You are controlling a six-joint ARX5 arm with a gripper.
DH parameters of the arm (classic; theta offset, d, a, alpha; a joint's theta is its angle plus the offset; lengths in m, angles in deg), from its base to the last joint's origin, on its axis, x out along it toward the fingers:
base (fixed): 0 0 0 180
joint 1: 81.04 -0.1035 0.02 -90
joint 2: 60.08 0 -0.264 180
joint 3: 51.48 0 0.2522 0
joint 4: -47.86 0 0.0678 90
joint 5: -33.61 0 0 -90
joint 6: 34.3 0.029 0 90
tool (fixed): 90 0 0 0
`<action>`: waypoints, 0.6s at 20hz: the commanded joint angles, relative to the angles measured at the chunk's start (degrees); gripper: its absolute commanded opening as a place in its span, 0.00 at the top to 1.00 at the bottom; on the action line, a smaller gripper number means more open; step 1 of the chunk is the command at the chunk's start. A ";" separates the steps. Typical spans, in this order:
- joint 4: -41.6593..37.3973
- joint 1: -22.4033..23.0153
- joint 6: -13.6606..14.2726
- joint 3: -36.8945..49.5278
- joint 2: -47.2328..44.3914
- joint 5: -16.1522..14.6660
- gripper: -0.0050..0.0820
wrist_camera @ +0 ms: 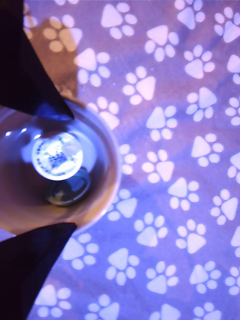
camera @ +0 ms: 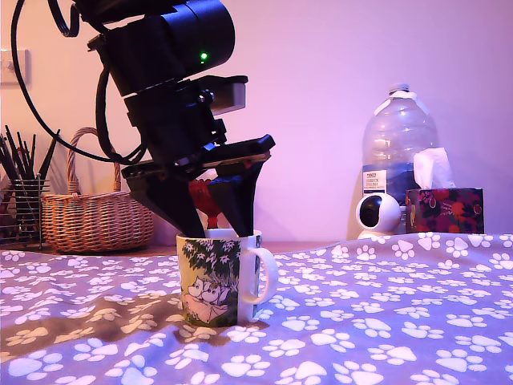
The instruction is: Pick the coffee capsule and then drop it inside the coffee cup in front of you
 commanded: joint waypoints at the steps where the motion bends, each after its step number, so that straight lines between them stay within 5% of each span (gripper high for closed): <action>1: 0.35 -0.11 0.50 -0.61 2.82 -0.31 0.27; 4: 3.19 -0.11 0.87 -0.61 6.67 -0.57 0.38; 9: 4.74 -0.11 1.03 -0.59 12.70 -0.55 0.93; 12: 6.12 -0.50 1.03 -0.59 15.37 -0.55 0.94</action>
